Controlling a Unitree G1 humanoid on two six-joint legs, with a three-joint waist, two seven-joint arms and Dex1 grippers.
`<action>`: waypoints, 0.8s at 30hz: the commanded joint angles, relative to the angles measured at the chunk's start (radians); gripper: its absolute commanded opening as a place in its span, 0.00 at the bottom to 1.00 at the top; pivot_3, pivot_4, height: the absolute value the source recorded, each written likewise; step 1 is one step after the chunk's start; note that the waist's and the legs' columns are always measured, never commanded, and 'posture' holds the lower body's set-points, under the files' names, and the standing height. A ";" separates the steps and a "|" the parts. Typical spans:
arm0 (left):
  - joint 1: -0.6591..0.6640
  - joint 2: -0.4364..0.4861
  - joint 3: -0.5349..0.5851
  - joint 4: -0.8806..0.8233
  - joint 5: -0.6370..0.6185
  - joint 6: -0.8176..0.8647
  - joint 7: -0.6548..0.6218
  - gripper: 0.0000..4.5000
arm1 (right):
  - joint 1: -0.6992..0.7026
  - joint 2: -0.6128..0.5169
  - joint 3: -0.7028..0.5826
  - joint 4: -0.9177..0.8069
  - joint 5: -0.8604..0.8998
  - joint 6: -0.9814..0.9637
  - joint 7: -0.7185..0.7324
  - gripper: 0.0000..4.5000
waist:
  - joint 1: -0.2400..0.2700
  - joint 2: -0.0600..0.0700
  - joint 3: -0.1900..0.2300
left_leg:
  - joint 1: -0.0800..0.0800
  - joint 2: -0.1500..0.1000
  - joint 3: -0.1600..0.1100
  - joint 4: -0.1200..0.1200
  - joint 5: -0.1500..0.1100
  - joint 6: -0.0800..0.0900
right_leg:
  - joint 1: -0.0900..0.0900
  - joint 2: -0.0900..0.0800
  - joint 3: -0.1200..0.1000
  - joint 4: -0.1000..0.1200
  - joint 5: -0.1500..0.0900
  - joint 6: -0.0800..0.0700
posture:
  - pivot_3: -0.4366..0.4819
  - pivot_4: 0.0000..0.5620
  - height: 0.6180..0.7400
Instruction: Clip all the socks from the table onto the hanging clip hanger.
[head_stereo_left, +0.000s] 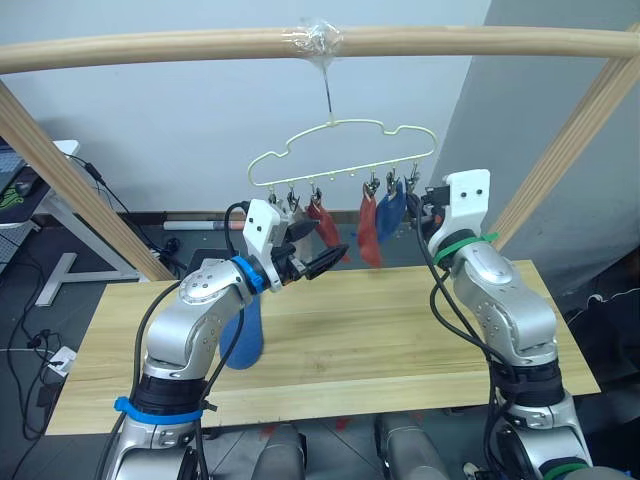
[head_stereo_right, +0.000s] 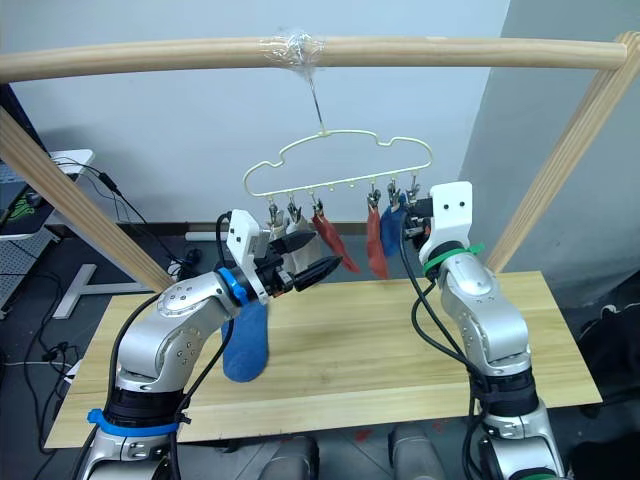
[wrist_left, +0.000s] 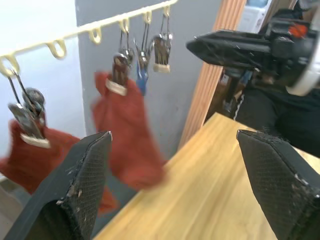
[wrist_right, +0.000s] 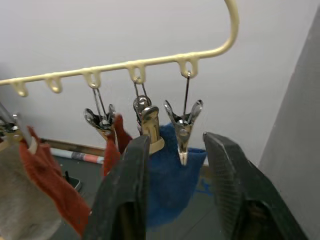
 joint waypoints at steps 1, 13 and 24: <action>-0.012 0.006 0.011 -0.044 -0.015 -0.002 0.007 0.93 | -0.044 0.020 -0.012 0.031 -0.049 -0.047 -0.015 0.44 | 0.005 0.000 0.000 | 0.000 0.000 0.000 0.000 0.000 0.000 | 0.000 0.000 0.000 0.000 0.000 0.000 | 0.52 0.25 1.00; -0.023 0.018 0.023 -0.054 -0.021 0.006 0.011 0.93 | -0.116 0.081 -0.069 0.185 -0.115 -0.081 -0.052 0.44 | 0.011 0.000 0.000 | 0.000 0.000 0.000 0.000 0.000 0.000 | 0.000 0.000 0.000 0.000 0.001 -0.002 | 0.55 0.27 1.00; -0.091 0.022 0.017 -0.094 -0.045 0.030 0.021 0.93 | -0.177 0.096 -0.069 0.273 -0.147 -0.132 -0.022 0.44 | 0.015 0.000 0.000 | 0.000 0.000 0.000 0.000 0.000 0.000 | 0.000 0.000 0.000 0.000 0.002 -0.003 | 0.56 0.28 1.00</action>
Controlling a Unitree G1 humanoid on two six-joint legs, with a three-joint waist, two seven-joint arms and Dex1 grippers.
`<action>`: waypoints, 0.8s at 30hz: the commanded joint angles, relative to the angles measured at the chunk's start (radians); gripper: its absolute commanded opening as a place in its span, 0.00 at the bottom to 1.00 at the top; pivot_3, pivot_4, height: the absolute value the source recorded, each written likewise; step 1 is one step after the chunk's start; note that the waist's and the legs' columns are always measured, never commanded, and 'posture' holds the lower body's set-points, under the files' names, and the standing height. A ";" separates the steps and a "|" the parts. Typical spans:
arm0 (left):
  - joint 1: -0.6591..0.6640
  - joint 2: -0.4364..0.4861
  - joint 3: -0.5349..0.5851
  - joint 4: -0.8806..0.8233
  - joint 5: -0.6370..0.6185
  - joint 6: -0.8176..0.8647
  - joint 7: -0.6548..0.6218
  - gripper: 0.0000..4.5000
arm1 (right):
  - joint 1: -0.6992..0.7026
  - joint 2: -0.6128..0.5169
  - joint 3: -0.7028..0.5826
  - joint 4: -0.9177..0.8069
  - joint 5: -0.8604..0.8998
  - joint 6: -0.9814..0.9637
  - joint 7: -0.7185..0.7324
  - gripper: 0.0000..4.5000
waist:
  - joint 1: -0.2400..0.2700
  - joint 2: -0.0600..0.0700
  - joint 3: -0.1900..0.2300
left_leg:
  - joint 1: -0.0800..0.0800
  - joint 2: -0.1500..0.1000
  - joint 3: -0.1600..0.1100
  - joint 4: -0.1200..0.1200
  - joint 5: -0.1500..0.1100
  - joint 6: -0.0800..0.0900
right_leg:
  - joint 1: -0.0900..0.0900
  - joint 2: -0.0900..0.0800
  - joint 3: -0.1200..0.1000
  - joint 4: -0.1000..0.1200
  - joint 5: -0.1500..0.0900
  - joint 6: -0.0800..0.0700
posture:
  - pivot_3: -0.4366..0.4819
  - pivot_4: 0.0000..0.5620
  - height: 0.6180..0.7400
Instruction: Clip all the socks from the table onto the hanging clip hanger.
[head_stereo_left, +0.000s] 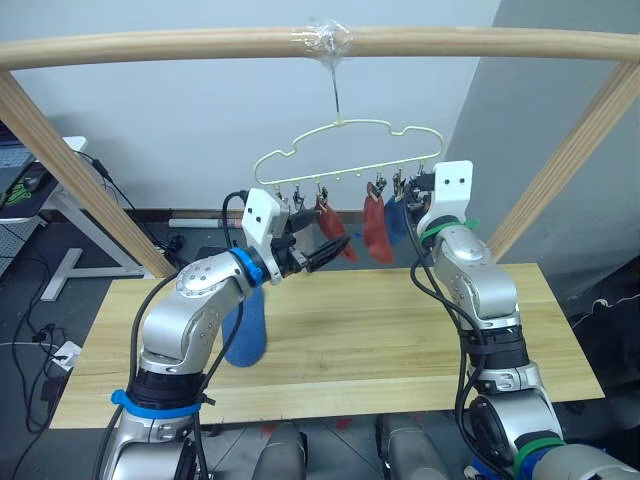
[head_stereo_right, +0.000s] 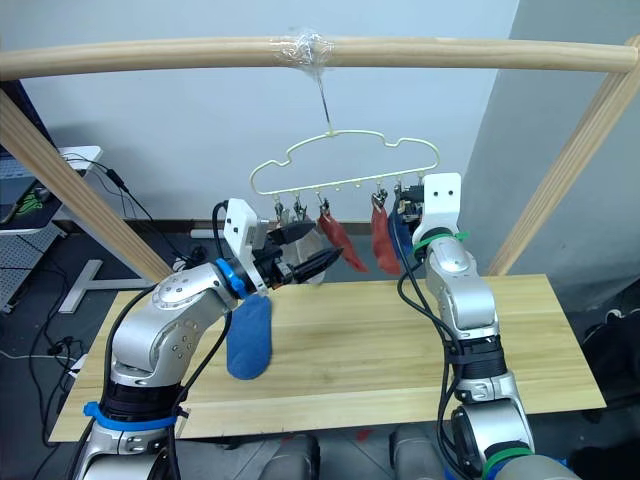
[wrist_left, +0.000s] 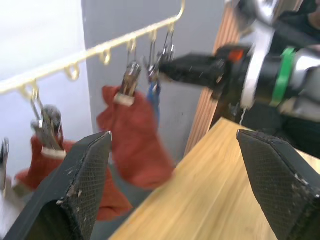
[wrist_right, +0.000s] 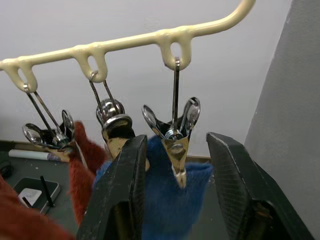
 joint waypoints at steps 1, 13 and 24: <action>-0.046 0.013 0.018 -0.044 -0.022 -0.003 -0.001 0.93 | -0.046 0.004 -0.014 -0.004 -0.009 -0.037 0.007 0.44 | 0.000 0.000 0.000 | 0.000 0.000 0.000 0.000 0.000 0.000 | 0.000 0.000 0.000 0.000 0.000 0.000 | 0.56 0.28 1.00; -0.099 0.043 0.012 -0.062 -0.074 0.021 -0.039 0.93 | -0.086 0.016 -0.014 0.052 -0.015 -0.080 0.019 0.44 | 0.000 0.000 0.000 | 0.000 0.000 0.000 0.000 0.000 0.000 | 0.000 0.000 0.000 0.000 0.000 0.000 | 0.56 0.28 1.00; -0.112 0.035 0.012 -0.062 -0.077 0.024 -0.031 0.93 | -0.108 0.032 -0.012 0.083 -0.016 -0.096 0.027 0.44 | 0.000 0.000 0.000 | 0.000 0.000 0.000 0.000 0.000 0.000 | 0.000 0.000 0.000 0.000 0.000 0.000 | 0.56 0.28 1.00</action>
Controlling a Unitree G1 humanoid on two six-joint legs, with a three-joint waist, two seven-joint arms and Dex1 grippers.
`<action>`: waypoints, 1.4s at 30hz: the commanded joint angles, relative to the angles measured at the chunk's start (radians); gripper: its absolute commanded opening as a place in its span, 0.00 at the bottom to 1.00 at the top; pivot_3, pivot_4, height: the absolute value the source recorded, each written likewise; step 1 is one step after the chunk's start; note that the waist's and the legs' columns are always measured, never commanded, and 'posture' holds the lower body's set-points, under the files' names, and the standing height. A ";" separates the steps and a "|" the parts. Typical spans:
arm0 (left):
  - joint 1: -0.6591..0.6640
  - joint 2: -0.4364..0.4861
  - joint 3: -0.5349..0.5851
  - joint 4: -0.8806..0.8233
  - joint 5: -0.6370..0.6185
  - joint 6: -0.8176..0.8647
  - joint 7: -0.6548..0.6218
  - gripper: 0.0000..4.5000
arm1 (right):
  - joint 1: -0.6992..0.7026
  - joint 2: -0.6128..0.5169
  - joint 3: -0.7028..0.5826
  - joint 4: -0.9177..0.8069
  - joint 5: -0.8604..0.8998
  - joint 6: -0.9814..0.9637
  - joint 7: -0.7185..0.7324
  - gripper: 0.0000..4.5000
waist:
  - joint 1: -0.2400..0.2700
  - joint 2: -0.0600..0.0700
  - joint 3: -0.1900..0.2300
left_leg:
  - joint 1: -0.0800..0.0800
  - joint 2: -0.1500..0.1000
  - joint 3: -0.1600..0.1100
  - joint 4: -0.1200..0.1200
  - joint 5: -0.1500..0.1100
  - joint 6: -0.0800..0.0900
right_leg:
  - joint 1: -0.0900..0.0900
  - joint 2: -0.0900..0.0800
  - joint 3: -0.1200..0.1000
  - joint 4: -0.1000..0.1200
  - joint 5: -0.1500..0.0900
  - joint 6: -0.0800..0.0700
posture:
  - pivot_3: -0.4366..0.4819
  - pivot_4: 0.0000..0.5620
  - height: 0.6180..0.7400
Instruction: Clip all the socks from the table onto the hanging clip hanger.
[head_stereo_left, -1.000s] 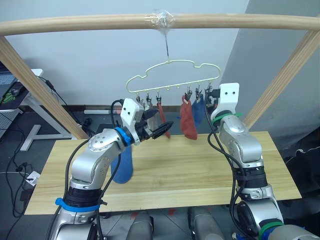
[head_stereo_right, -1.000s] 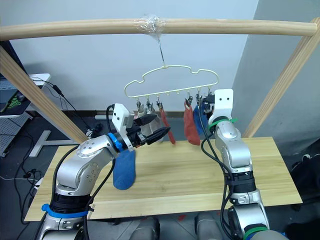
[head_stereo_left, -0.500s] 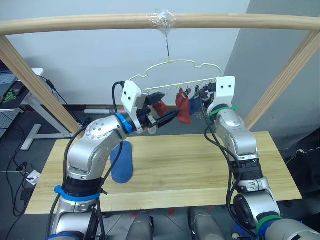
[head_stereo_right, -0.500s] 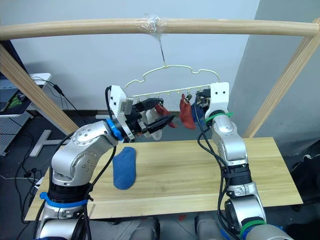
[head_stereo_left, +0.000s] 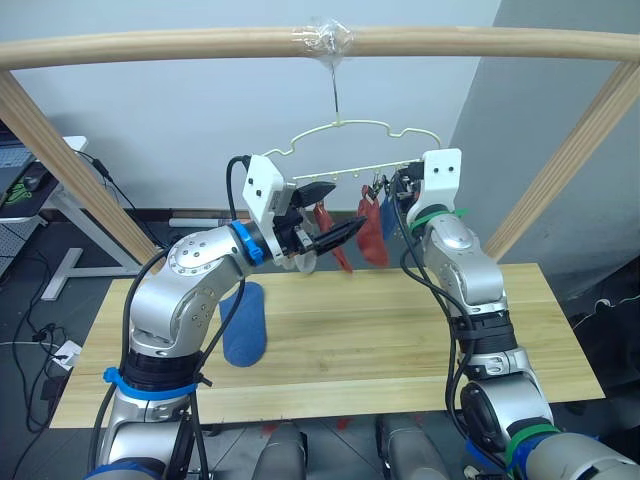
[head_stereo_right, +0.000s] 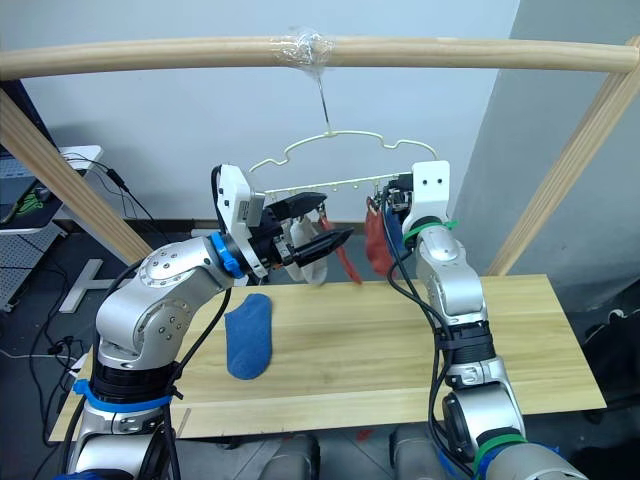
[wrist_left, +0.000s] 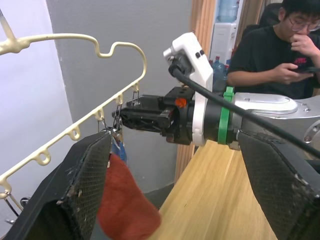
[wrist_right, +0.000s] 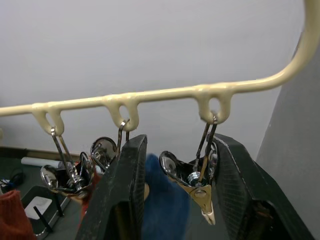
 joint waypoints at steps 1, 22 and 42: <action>-0.015 -0.003 0.012 -0.033 -0.023 -0.002 0.006 0.93 | -0.031 -0.001 -0.009 -0.011 -0.008 -0.035 0.009 0.44 | 0.000 0.000 0.000 | 0.000 0.000 0.000 0.000 0.000 0.000 | 0.000 0.000 0.000 0.000 0.000 0.000 | 0.57 0.29 1.00; -0.010 -0.006 0.005 -0.046 -0.044 0.003 0.021 0.93 | -0.030 -0.026 -0.012 0.006 -0.013 -0.055 0.051 0.02 | 0.000 0.000 0.000 | 0.000 0.000 0.000 0.000 0.000 0.000 | 0.000 0.000 0.000 0.000 0.000 0.000 | 0.56 0.30 1.00; 0.368 0.013 0.055 0.477 0.346 -0.285 0.296 0.93 | 0.038 -0.177 -0.039 -0.278 0.123 0.332 0.235 0.00 | 0.018 0.000 0.000 | 0.000 0.000 -0.001 0.000 0.000 0.000 | 0.000 0.000 -0.001 0.000 -0.002 0.000 | 0.54 0.29 1.00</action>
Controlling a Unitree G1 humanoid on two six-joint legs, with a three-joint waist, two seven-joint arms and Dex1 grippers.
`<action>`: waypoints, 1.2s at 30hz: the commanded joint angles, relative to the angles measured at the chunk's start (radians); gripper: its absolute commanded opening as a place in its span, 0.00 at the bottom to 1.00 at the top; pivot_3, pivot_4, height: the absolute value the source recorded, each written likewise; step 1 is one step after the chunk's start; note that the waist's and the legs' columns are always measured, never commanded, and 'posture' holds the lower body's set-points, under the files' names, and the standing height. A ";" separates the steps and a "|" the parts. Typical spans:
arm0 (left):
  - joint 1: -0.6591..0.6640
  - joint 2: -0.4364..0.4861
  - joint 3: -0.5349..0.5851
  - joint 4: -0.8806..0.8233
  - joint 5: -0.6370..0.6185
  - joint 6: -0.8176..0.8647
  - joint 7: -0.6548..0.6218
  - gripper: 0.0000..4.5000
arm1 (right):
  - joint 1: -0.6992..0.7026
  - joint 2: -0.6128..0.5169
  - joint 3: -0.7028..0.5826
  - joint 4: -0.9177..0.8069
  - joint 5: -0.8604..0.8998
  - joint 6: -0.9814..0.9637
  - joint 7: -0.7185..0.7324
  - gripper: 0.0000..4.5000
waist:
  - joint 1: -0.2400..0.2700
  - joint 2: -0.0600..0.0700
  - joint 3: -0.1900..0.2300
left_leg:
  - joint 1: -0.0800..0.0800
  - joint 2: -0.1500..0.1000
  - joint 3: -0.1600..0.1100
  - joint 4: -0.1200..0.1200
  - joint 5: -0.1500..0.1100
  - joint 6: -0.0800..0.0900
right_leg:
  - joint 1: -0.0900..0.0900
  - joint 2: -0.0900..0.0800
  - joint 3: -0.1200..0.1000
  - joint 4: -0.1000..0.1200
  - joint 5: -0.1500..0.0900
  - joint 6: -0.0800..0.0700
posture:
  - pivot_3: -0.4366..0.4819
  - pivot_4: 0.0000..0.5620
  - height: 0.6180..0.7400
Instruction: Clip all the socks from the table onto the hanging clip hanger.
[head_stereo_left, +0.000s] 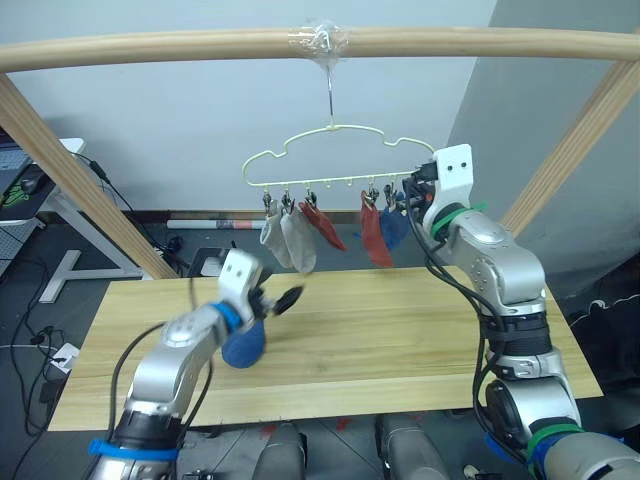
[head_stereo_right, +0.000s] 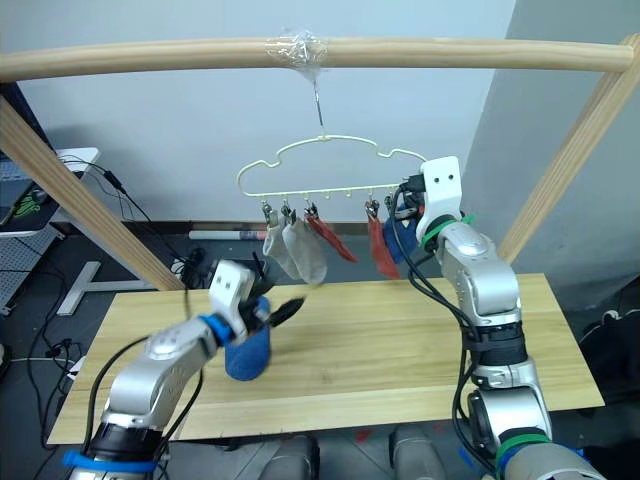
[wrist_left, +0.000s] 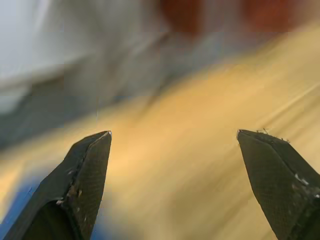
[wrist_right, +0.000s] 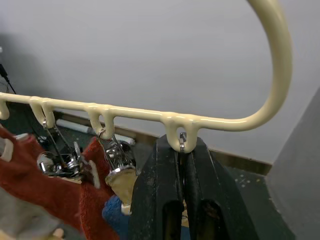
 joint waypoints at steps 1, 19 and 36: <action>-0.071 -0.045 0.059 0.095 0.041 -0.060 0.112 0.93 | 0.014 -0.007 -0.009 -0.065 0.017 0.028 0.010 0.00 | 0.016 0.000 0.000 | 0.000 0.000 0.000 0.000 0.000 0.000 | 0.000 0.000 0.000 0.000 0.000 0.000 | 0.54 0.29 1.00; -0.220 -0.118 0.022 0.482 0.137 -0.121 0.092 0.96 | 0.018 -0.021 -0.021 -0.096 0.010 0.075 -0.007 0.00 | 0.008 -0.001 0.000 | 0.000 0.000 0.000 0.000 0.000 0.000 | 0.001 -0.001 0.000 0.000 0.002 0.000 | 0.50 0.29 1.00; -0.177 -0.161 -0.007 0.419 0.161 -0.166 0.055 0.01 | 0.006 -0.048 -0.027 -0.067 0.017 0.074 0.011 0.00 | 0.009 0.000 -0.001 | 0.002 -0.001 0.000 0.000 0.000 0.000 | 0.002 -0.001 0.000 0.000 0.001 0.001 | 0.50 0.30 1.00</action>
